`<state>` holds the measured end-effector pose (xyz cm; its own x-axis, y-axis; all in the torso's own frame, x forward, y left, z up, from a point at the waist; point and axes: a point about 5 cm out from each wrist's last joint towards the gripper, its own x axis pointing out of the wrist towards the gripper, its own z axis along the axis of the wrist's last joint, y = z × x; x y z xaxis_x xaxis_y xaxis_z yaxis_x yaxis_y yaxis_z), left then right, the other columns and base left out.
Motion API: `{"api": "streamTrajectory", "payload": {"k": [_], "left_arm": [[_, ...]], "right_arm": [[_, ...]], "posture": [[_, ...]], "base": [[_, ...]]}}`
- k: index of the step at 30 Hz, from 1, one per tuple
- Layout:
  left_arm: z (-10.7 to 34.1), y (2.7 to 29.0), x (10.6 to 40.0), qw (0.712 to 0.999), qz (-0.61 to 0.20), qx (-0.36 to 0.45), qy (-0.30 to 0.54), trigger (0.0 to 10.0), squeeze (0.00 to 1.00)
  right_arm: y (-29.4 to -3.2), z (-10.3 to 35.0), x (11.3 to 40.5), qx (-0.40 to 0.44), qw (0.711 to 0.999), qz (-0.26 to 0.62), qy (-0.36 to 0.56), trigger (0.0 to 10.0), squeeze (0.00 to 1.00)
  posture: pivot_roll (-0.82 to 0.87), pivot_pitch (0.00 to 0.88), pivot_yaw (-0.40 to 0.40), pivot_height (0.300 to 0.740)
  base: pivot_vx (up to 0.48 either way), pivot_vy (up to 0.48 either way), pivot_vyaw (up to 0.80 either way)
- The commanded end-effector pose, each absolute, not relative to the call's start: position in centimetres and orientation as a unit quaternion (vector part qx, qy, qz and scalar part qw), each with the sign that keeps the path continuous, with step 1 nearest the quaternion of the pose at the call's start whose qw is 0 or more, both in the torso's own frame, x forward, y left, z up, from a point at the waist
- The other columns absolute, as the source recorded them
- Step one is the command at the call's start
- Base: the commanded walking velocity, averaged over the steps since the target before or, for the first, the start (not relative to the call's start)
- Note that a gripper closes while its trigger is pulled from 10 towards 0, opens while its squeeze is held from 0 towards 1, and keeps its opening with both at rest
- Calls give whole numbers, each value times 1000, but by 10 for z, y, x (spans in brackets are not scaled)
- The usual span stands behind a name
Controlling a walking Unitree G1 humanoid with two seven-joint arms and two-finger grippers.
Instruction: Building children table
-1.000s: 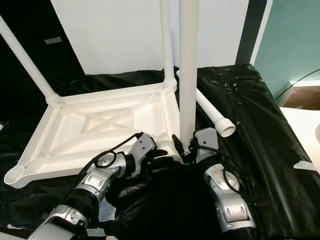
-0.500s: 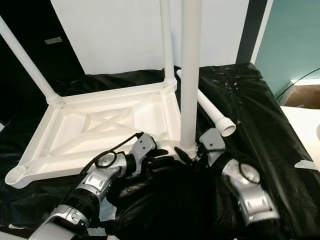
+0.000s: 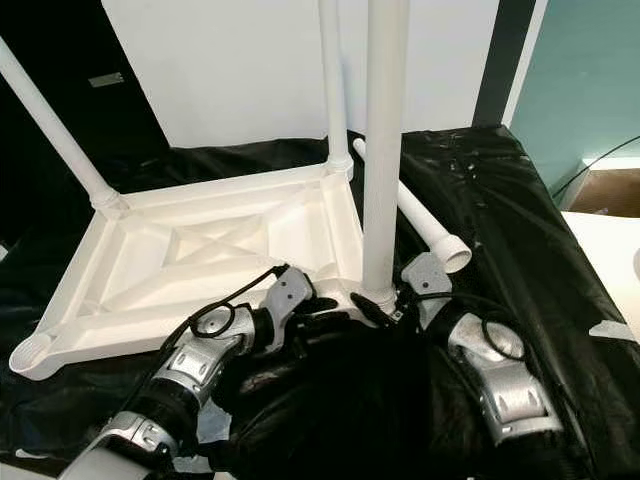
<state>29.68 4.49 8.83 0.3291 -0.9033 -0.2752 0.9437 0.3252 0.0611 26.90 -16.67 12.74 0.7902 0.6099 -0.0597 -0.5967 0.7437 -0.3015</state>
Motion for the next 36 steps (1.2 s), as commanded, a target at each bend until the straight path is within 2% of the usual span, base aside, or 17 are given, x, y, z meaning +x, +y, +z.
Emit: {"api": "streamTrajectory", "payload": {"k": [1, 2, 3, 7, 12, 13, 17, 18, 22, 24, 25, 30, 36], "left_arm": [[59, 62, 285, 803, -563, 97, 168, 10000, 0], [59, 63, 285, 803, -563, 99, 169, 10000, 0], [59, 63, 285, 803, -563, 99, 169, 10000, 0], [62, 64, 288, 806, -559, 103, 167, 10000, 0], [61, 64, 287, 807, -557, 101, 167, 10000, 0], [59, 62, 285, 806, -559, 100, 168, 10000, 0], [59, 61, 284, 804, -561, 101, 169, 10000, 0], [59, 61, 284, 804, -561, 101, 169, 10000, 0], [60, 60, 285, 803, -562, 102, 169, 10000, 0], [60, 60, 285, 803, -562, 102, 169, 10000, 0], [60, 60, 285, 803, -563, 103, 169, 10000, 0], [60, 61, 284, 802, -564, 104, 170, 10000, 0], [60, 58, 286, 802, -564, 106, 168, 10000, 0]], "right_arm": [[-169, 115, 263, -117, 955, 271, 0, 0, 0], [-168, 112, 259, -98, 968, 231, -5, 0, 0], [-168, 112, 259, -98, 968, 231, -5, 0, 0], [-171, 107, 245, -76, 991, 112, -23, 0, 0], [-172, 110, 243, -81, 993, 79, -35, 0, 0], [-173, 111, 245, -90, 992, 78, -35, 10000, 0], [-171, 114, 247, -107, 988, 109, -37, 10000, 0], [-171, 114, 248, -103, 987, 118, -36, 10000, 1000], [-171, 114, 248, -97, 986, 131, -33, 10000, 1000], [-168, 115, 249, -109, 980, 165, -32, 10000, 1000], [-167, 117, 251, -118, 975, 184, -35, 10000, 0], [-172, 130, 261, -152, 960, 226, -58, 10000, 0], [-179, 134, 271, -183, 944, 270, -43, 10000, 0]], "posture": [[-18, 0, 114, 740], [-18, 0, 114, 740], [-18, 0, 114, 740], [5, 0, 92, 740], [4, 0, 88, 740], [-3, 0, 89, 740], [-5, 0, 91, 740], [-4, 0, 90, 740], [-5, 0, 91, 740], [-6, 0, 92, 740], [-5, 0, 91, 740], [-11, 0, 97, 740], [-32, 0, 90, 740]], "base": [[0, 0, 0], [0, 0, 0], [0, 0, 0], [0, 0, 0], [0, 0, 0], [0, 0, 0], [0, 0, 0], [0, 0, 0], [0, 0, 0], [0, 0, 0], [0, 0, 0], [0, 0, 0], [0, 0, 0]]}}
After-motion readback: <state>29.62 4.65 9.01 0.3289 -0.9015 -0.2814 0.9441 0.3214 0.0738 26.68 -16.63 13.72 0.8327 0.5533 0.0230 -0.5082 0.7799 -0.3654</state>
